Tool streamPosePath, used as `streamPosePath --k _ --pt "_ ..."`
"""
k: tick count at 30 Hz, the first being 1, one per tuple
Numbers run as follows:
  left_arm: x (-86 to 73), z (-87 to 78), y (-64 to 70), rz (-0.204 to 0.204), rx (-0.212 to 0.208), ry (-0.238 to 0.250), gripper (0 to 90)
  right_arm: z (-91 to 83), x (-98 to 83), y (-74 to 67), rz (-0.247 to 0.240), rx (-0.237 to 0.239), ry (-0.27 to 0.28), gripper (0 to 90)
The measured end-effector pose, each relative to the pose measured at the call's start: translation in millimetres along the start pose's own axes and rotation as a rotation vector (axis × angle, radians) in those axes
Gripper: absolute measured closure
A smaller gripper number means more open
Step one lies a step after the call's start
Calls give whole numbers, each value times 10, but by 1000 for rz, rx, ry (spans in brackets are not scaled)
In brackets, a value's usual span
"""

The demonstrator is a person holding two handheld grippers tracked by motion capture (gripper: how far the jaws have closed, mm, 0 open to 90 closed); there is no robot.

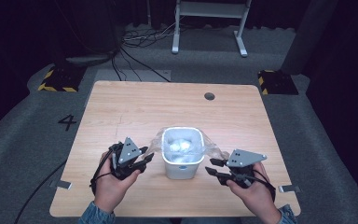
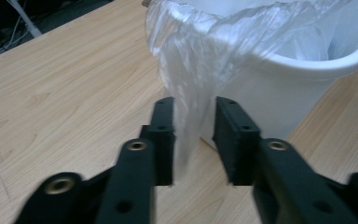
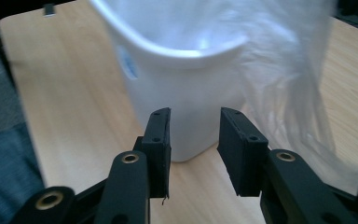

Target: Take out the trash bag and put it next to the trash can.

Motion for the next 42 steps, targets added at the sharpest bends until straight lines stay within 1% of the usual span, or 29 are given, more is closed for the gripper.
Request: streamPosePath --k 1,2,3,6,7,8,9,11,14,15,16,17,18,20,23,24,25,26,28,33,37,39,40,41,42 --pt "14 6 -3 -5 -8 -1 772 8 13 46 8 -11 5 659" --pt "32 14 -6 -8 -13 5 829 8 57 122 22 -26 22 661" --pt "54 20 -8 -9 -16 9 839 8 57 122 22 -26 22 661" --pt "127 41 -7 -16 -15 31 849 -12 164 212 24 -41 63 634" --pt "154 48 -7 -15 -17 36 850 -16 210 227 17 -41 80 626" --pt "180 55 -4 -14 -15 42 855 -24 303 247 5 -47 99 604" --pt "200 59 -3 -13 -12 45 855 -24 303 247 5 -47 99 604" --pt "259 72 -1 -2 -9 49 857 -18 399 238 1 -30 117 583" --pt "342 95 11 8 -8 61 860 34 536 196 -18 0 131 494" --pt "363 100 17 8 -10 61 862 62 575 178 -18 12 130 468" --pt "392 108 22 14 -11 64 867 124 635 151 -28 32 125 416" --pt "427 116 30 21 -12 69 867 124 635 151 -28 32 125 416" --pt "451 122 39 27 -13 71 868 172 674 125 -39 50 117 397" --pt "492 140 62 33 -21 75 871 253 730 78 -57 67 105 355" --pt "540 164 88 44 -30 80 875 365 797 22 -70 90 91 320" --pt "553 171 99 42 -38 80 877 458 840 1 -77 104 79 305" --pt "567 175 108 45 -40 83 878 499 856 -3 -78 108 75 300" --pt "582 181 120 46 -47 86 878 499 856 -3 -78 108 75 300" --pt "613 189 149 63 -54 93 879 570 888 -15 -82 119 62 294" --pt "672 208 231 103 -61 96 882 708 947 -36 -97 135 29 328" --pt "691 208 274 115 -65 98 885 803 951 -27 -108 142 -2 385" --pt "694 208 285 119 -65 95 885 846 947 -20 -100 148 -11 417" --pt "693 209 289 122 -67 93 886 865 944 -16 -92 154 -11 445" --pt "691 209 290 124 -68 92 885 882 940 -10 -86 160 -15 491" --pt "689 209 289 123 -69 92 885 897 935 -3 -79 170 -20 580"
Point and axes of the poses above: each handheld gripper's, and its own axes: z roughly forward along the jaws, x roughly out of its top, y roughly to its right, the point moved 2 cm from there along z, roughly forward along the jaws, and after that the axes turned 3 degrees about x, right-handed, at the moved point
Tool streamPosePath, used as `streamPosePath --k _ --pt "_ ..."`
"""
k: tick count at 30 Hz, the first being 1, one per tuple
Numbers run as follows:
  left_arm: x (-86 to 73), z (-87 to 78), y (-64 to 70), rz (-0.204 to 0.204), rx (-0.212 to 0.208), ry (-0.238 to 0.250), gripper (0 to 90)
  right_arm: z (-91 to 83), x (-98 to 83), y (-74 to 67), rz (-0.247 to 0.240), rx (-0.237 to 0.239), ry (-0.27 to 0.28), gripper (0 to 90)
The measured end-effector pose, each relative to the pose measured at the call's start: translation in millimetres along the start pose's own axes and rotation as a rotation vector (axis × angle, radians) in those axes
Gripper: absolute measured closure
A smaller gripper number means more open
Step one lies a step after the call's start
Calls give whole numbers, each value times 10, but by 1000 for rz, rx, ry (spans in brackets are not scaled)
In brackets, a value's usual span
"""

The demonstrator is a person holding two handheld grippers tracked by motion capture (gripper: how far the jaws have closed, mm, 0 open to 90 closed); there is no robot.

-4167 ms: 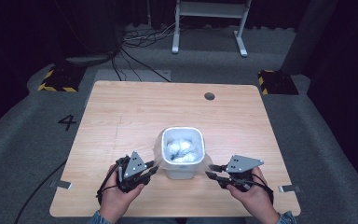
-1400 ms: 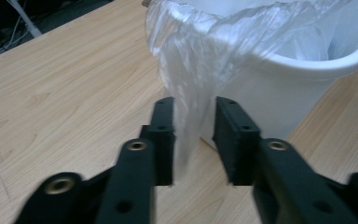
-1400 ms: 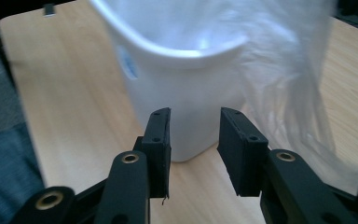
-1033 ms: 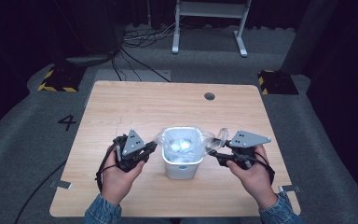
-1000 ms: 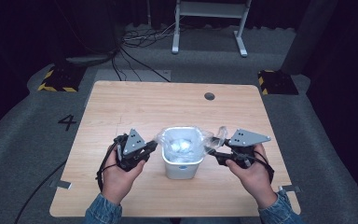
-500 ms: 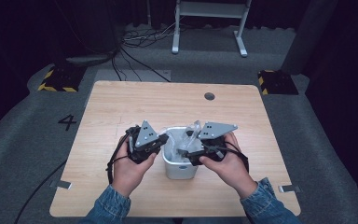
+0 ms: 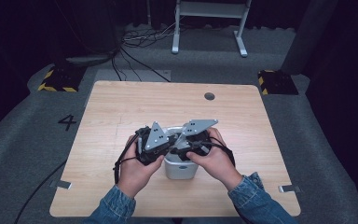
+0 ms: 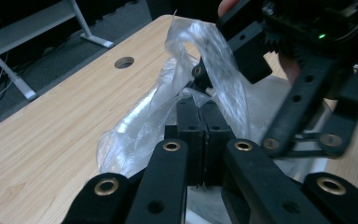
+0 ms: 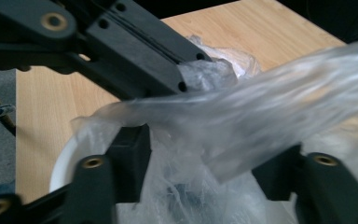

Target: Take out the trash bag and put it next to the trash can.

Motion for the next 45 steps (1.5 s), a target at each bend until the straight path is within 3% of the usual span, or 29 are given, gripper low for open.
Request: streamPosePath --k 3,5,8,11,17,22,27,35,37,40,45 --pt "-12 -19 -17 -8 -1 11 876 10 -10 20 17 33 -3 802" --pt "-25 -51 -37 -15 -4 22 814 1 -9 28 20 43 5 874" --pt "-63 -125 -82 -23 -12 43 680 -35 3 31 17 42 21 893" --pt "-106 -225 -147 -35 9 71 491 -92 42 21 15 38 41 895" --pt "-225 -486 -301 -96 63 114 314 -197 116 -9 -1 24 62 895" --pt "-341 -663 -373 -111 95 130 281 -289 169 3 -10 11 82 895" --pt "-509 -758 -458 -146 116 110 281 -366 225 -1 -19 1 95 895" --pt "-754 -719 -474 -169 134 56 280 -472 343 -33 -40 -10 121 896" --pt "-786 -711 -469 -138 168 13 279 -520 381 -32 -44 -16 131 895" --pt "-836 -705 -468 -148 155 14 277 -601 439 -34 -51 -25 147 895" --pt "-956 -726 -490 -161 177 -17 275 -766 552 -33 -66 -42 183 895"
Point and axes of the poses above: each handheld gripper's, and its own axes: z roughly forward along the jaws, x roughly out of its top, y roughly to its right, the point moved 2 cm from there along z, roughly forward along the jaws, and after that the axes turned 3 degrees about x, right-handed, at the moved point
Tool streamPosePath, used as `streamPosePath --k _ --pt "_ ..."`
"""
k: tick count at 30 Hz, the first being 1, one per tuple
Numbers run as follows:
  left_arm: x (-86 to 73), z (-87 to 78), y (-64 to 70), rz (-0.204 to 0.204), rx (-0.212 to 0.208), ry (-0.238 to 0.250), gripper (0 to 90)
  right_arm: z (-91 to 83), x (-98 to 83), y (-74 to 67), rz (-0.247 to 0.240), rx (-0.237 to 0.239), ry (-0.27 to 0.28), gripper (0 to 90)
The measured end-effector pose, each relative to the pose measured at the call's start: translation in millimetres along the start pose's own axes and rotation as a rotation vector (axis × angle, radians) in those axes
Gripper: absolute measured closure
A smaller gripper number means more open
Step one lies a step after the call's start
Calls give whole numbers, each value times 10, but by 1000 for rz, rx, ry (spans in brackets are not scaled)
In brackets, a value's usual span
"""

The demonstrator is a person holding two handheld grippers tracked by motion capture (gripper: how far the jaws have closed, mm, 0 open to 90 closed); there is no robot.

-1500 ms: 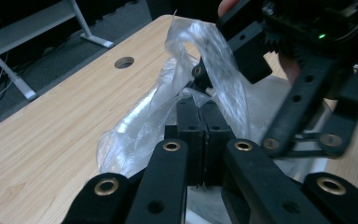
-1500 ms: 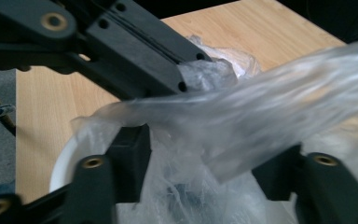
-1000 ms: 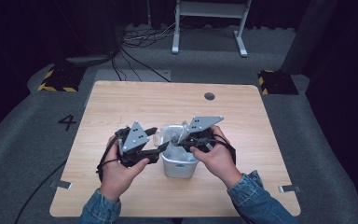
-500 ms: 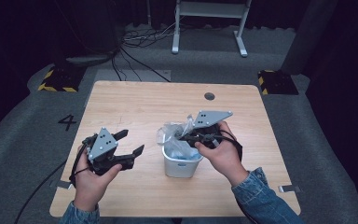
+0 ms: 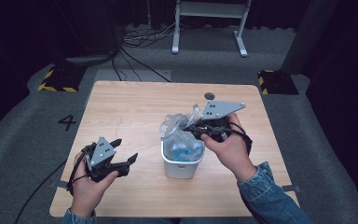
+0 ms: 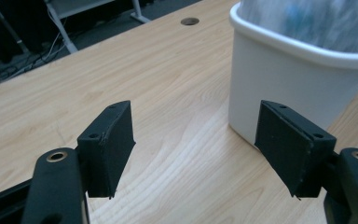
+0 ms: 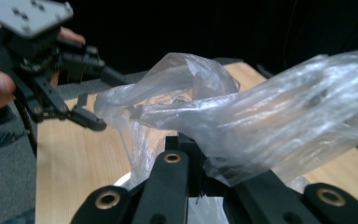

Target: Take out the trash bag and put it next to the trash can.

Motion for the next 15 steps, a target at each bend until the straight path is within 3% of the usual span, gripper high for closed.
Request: streamPosePath --k 15 --pt "-311 -102 -152 -45 60 -57 261 -394 320 105 -32 -56 79 895"
Point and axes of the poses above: each handheld gripper's, and its own axes: z roughly forward along the jaws, x roughly out of its top, y roughly to its right, the point moved 2 cm from there along z, roughly forward along the jaws, and after that the axes turned 3 degrees about x, right-handed, at the moved point
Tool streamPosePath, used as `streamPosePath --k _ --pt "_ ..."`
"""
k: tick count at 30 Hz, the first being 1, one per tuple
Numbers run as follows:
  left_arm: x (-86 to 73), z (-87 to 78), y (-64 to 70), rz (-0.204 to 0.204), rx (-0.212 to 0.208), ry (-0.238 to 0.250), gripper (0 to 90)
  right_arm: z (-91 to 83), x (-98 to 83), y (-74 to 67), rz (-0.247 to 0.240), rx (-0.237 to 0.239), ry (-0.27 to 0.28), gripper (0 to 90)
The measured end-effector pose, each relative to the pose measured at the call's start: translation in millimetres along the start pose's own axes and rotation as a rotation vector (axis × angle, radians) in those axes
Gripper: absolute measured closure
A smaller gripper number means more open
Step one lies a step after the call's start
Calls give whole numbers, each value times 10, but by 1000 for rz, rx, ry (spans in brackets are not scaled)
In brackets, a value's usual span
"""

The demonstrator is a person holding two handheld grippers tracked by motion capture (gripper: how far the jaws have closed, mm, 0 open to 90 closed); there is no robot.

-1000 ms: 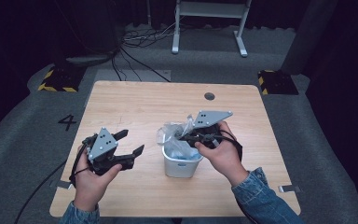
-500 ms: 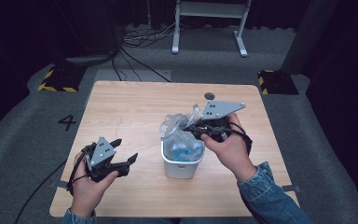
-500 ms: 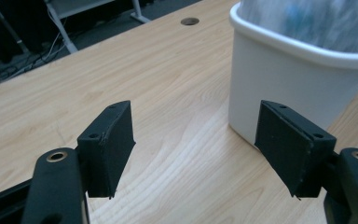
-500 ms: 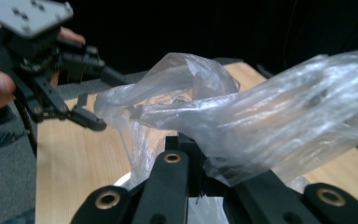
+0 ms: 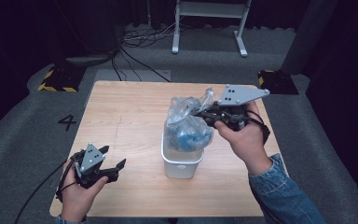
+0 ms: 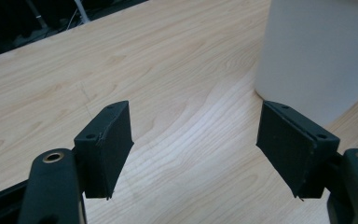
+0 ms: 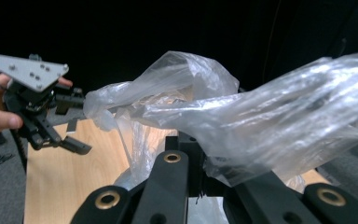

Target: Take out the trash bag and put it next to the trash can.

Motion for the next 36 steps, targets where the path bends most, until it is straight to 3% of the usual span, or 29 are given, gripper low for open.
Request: streamPosePath --k 7,18,24,27,36 --pt "-91 54 -43 2 1 -14 249 -196 43 128 1 -54 14 895" --pt "-195 135 -102 13 7 -55 226 -503 -105 408 37 -160 -5 894" --pt "-260 160 -128 4 4 -71 225 -644 -266 595 71 -215 -31 893" --pt "-297 159 -144 19 5 -82 224 -677 -376 680 93 -233 -48 892" --pt "-447 217 -201 8 15 -121 217 -642 -750 874 164 -259 -103 891"
Point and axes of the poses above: each handheld gripper's, and its own axes: z roughly forward along the jaws, x roughly out of its top, y roughly to its right, the point moved 2 cm from there along z, roughly forward along the jaws, and after that the axes turned 3 degrees about x, right-handed, at the moved point
